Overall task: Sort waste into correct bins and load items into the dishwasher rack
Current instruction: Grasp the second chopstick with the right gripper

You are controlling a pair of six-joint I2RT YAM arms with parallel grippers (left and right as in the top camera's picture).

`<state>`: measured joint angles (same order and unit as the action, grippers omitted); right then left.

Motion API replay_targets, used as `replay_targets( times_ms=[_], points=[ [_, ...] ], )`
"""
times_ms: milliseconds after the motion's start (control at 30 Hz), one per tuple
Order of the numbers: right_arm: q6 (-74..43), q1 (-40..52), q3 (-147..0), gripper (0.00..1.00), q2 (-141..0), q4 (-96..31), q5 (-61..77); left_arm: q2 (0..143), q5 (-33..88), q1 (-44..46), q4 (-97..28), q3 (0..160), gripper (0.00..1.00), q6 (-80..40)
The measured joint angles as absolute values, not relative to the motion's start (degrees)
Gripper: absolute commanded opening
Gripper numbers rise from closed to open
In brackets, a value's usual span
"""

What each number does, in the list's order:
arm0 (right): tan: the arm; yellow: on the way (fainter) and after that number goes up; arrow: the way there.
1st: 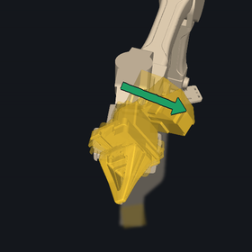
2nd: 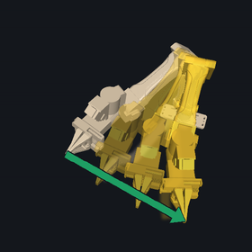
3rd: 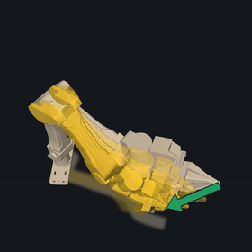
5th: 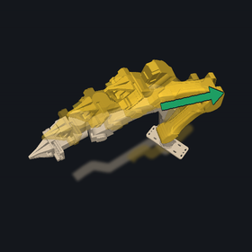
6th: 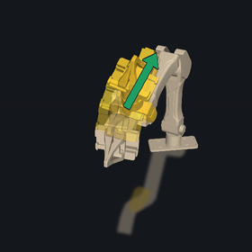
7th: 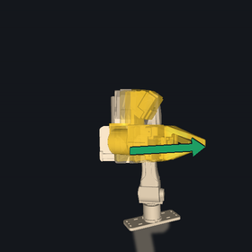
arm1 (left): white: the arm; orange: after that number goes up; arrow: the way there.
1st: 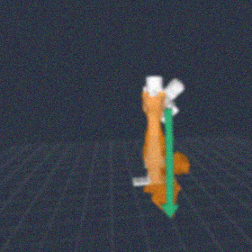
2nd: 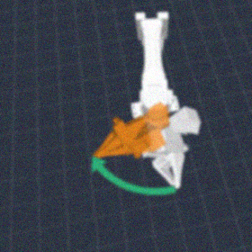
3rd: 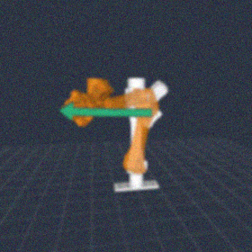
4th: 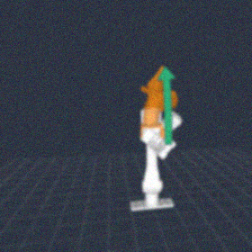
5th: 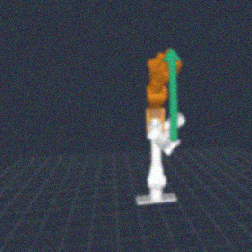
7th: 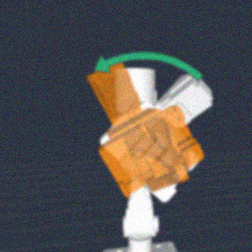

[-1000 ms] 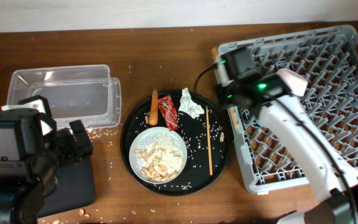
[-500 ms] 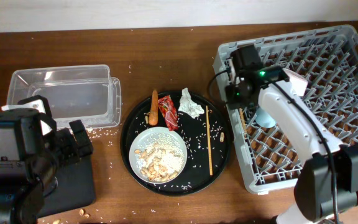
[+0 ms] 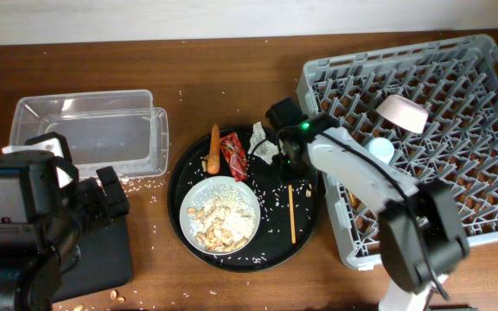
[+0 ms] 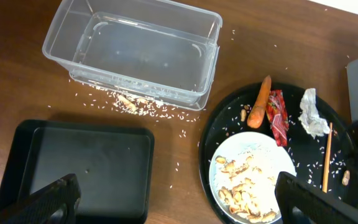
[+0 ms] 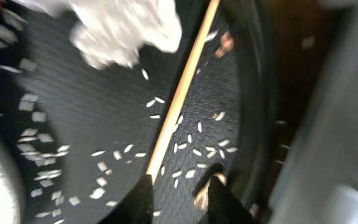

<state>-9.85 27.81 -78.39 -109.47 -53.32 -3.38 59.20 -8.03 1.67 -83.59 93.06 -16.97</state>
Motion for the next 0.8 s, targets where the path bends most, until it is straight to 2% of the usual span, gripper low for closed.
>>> replay_targets(
  times_ms=[167,500,533,633,800],
  points=[
    [-10.4,27.8,-78.0,0.25,-114.8,-53.0,-2.7,59.2,-8.0,1.7,-83.6,93.1,0.99,-17.0],
    [-7.4,27.8,-78.1,0.24,-116.0,-53.3,1.6,59.2,-8.0,1.7,-83.6,93.1,0.99,-17.0],
    [-7.2,27.8,-78.1,0.23,-116.0,-53.3,1.7,59.2,-8.0,1.7,-83.6,93.1,0.99,-17.0],
    [-6.8,27.7,-78.1,0.05,-116.0,-53.3,1.7,59.2,-8.0,1.7,-83.6,93.1,0.99,-17.0],
    [-7.6,27.1,-78.4,0.04,-115.9,-52.4,2.7,59.2,-8.0,1.7,-83.6,93.1,0.99,-17.0]
  ],
)
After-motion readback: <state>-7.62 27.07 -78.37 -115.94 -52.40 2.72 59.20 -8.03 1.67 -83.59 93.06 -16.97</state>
